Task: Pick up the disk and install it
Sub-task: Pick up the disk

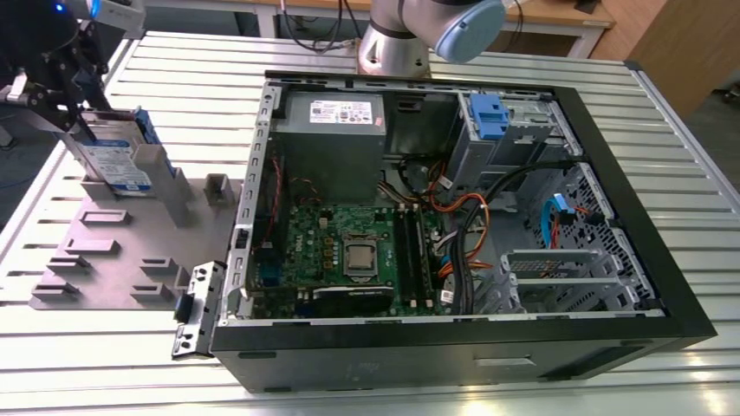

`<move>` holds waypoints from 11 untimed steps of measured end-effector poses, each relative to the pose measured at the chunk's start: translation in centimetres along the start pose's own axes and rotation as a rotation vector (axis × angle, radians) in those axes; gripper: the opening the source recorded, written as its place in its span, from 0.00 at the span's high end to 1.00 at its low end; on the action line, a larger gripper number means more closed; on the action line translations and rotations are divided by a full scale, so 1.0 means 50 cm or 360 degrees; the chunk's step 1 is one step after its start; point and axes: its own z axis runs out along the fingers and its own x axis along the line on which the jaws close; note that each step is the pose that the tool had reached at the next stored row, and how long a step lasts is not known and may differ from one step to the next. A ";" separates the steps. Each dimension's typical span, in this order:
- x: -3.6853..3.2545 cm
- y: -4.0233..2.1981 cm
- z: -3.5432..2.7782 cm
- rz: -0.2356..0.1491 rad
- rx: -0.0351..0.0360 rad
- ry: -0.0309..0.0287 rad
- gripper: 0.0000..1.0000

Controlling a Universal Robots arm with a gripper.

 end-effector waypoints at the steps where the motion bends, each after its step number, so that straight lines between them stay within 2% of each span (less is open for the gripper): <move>1: 0.000 0.000 0.003 -0.0003 0.0000 0.00002 0.47; 11: -0.008 0.000 0.010 -0.0020 -0.0001 0.00012 0.47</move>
